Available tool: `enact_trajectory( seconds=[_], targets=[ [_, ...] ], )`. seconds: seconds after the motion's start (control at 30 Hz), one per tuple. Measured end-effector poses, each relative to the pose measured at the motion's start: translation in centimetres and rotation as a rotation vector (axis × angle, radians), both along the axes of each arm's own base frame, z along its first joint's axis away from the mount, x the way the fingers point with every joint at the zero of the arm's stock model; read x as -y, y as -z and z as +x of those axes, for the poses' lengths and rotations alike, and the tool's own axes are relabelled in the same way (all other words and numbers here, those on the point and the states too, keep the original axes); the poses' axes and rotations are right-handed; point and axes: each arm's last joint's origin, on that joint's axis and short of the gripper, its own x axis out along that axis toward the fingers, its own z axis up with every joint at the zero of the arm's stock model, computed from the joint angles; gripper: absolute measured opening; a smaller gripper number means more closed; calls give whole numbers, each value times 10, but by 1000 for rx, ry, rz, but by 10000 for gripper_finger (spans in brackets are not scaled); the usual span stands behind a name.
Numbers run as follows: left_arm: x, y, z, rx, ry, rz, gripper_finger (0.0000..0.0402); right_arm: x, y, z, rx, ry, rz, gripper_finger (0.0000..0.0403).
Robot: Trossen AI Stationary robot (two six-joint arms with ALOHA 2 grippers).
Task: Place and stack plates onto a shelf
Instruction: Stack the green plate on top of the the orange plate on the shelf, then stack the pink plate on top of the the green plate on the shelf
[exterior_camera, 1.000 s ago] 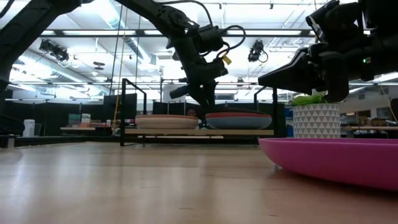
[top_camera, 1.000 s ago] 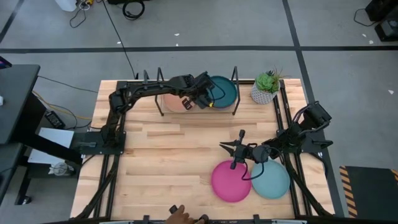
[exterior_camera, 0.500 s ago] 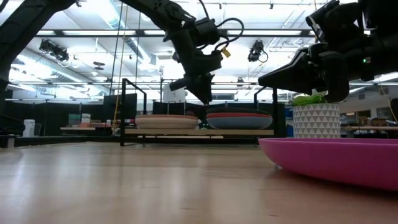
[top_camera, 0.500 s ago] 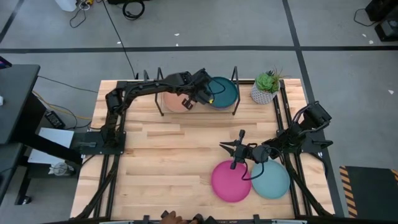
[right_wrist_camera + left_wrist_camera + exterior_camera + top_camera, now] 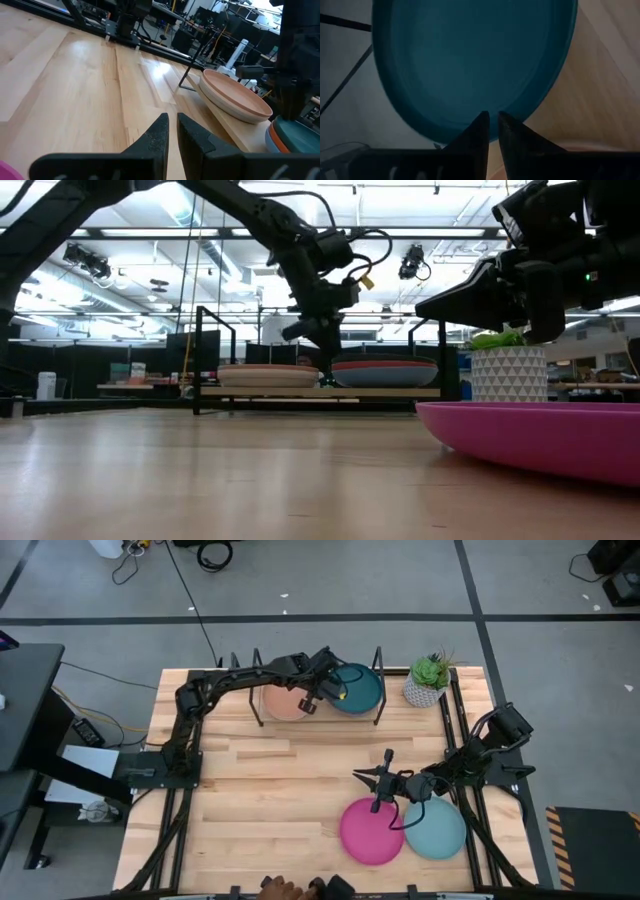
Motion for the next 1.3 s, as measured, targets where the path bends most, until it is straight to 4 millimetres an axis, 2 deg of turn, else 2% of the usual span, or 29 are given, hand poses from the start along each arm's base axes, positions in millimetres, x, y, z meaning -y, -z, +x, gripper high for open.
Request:
enact_trajectory(
  seconds=[0.27, 0.47, 0.57, 0.63, 0.73, 0.8, 0.9, 1.03, 1.2, 1.3],
  targets=[
    [6, -19, -2, 63, -5, -9, 34, 0, 0, 0, -1, 0, -3, 43],
    [-1, 2, -3, 24, -48, -115, 34, 0, 0, 0, 0, 0, 0, 43],
    [3, 5, -4, -43, -65, -46, 34, 0, 0, 0, 0, 1, 0, 43],
    [8, -4, -3, -29, -57, -5, 34, 0, 0, 0, -1, 1, -4, 43],
    [14, -28, -5, 61, -37, -13, 34, 0, 0, 0, -1, 10, -8, 43],
    [16, -34, -7, 82, -37, -39, 34, 0, 0, 0, -1, 13, -7, 43],
    [19, -30, -13, 58, -43, -159, 34, -1, 1, -1, -8, 15, -14, 43],
    [32, -32, -20, 72, -1, -479, 34, -4, 2, -5, -22, 75, -38, 43],
    [72, -15, -25, -68, 30, -810, 34, -9, 2, -8, -12, 80, -34, 43],
    [100, 0, -28, -180, 12, -892, 34, -9, 2, -8, -12, 79, -40, 43]
  ],
)
